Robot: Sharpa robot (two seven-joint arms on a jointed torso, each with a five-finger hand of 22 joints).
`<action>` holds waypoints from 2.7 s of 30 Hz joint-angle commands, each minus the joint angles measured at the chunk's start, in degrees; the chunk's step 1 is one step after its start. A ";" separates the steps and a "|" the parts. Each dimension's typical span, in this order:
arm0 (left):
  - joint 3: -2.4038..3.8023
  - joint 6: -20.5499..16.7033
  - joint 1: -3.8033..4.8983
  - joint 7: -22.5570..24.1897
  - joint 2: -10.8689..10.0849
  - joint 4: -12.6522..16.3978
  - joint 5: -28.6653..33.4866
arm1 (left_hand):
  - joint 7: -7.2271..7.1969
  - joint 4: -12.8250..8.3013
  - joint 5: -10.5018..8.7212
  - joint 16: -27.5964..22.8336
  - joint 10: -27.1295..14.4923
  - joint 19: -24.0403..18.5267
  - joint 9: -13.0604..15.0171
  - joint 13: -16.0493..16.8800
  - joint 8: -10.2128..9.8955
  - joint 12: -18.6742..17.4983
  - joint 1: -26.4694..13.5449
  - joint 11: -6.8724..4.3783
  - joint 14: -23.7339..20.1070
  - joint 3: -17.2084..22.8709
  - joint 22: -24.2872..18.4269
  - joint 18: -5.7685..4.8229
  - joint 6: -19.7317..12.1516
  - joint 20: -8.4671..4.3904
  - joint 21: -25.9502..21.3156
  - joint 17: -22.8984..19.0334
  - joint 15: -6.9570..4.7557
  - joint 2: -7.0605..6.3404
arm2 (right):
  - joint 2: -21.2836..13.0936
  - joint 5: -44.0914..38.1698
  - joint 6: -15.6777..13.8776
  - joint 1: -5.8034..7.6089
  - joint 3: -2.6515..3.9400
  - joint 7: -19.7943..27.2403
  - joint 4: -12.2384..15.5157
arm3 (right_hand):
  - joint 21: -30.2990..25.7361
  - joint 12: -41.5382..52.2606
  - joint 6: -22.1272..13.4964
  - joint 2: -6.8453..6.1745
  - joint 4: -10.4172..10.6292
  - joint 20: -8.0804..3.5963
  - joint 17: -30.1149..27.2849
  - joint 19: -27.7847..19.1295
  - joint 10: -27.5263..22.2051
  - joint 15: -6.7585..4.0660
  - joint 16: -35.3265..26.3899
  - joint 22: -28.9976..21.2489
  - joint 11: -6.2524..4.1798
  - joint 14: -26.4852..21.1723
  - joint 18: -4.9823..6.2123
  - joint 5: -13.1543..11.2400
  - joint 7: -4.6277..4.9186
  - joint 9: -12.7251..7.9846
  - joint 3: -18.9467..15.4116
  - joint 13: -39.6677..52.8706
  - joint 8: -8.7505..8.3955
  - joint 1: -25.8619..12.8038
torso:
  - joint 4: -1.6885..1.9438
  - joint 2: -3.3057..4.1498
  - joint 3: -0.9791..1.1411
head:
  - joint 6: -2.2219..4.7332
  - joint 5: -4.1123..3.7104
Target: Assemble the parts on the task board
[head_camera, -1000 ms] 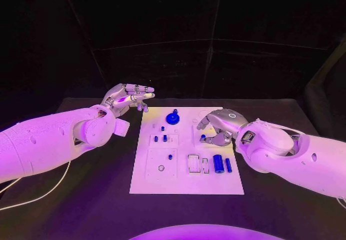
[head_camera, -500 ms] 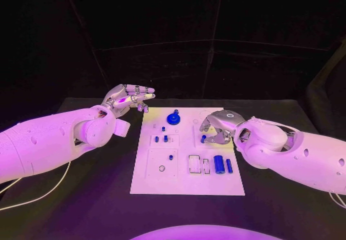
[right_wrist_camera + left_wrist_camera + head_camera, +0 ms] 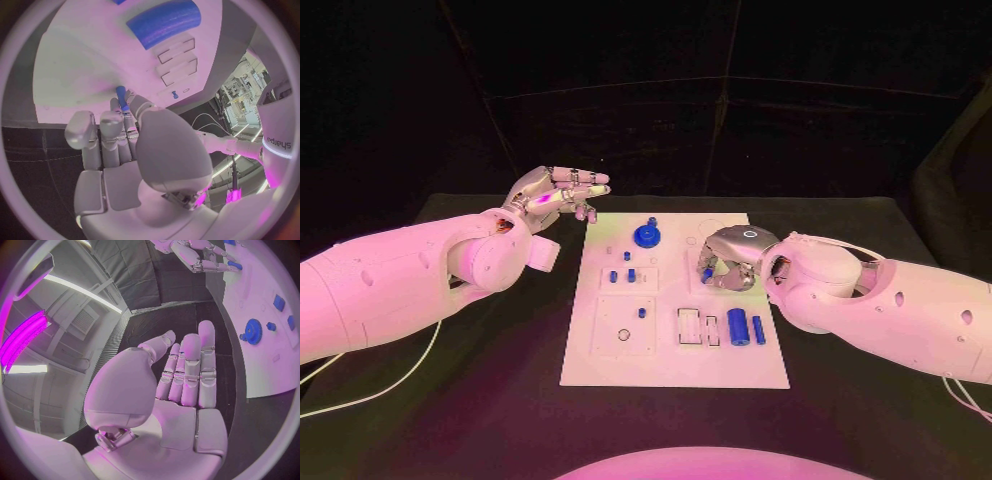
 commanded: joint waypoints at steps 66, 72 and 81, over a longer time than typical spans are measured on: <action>0.05 0.83 0.11 0.20 1.11 -0.25 0.23 | 0.20 -0.18 0.03 -0.17 -0.31 -0.26 -0.06 -0.09 0.17 0.32 0.51 0.15 -0.35 -0.02 -0.08 0.77 -0.02 0.04 -0.23 -0.09 -0.09 0.16 | 12.75 -1.43 0.17 -4.36 -1.39 6.96 2.75 | 4.01 -4.80 2.53 -0.32 -4.51 0.23 4.99 2.16 4.48 0.14 5.08 5.25 0.35 0.63 -1.49 -0.52 1.01 -0.07 10.34 0.24 -0.56 -0.41 | -0.01 0.03 -0.01 | -1.59 2.56; 0.05 0.85 0.11 0.17 1.11 -0.31 0.23 | 0.20 -0.18 0.03 -0.17 -0.31 -0.26 -0.06 -0.09 0.17 0.32 0.51 0.15 -0.35 -0.02 -0.08 0.77 -0.02 0.04 -0.23 -0.09 -0.09 0.16 | 12.62 -2.13 1.20 -4.36 -1.39 6.36 2.62 | 3.99 -4.81 2.61 -0.34 -4.55 0.25 4.94 2.11 4.55 0.14 5.07 5.21 0.34 0.61 -1.48 -0.51 0.99 -0.05 10.38 0.26 -0.52 -0.50 | -0.01 0.01 -0.03 | -1.66 2.59; 0.05 0.90 0.11 0.12 1.10 -0.41 0.23 | 0.20 -0.18 0.03 -0.17 -0.31 -0.26 -0.06 -0.09 0.17 0.32 0.51 0.15 -0.35 -0.02 -0.08 0.77 -0.02 0.04 -0.23 -0.09 -0.09 0.16 | 12.64 -4.34 1.53 -4.35 -1.39 5.16 2.68 | 3.99 -4.81 2.61 -0.34 -4.55 0.25 4.94 2.11 4.55 0.14 5.07 5.21 0.34 0.61 -1.48 -0.51 0.99 -0.05 10.38 0.26 -0.52 -0.50 | 0.02 -0.02 -0.02 | -1.75 2.71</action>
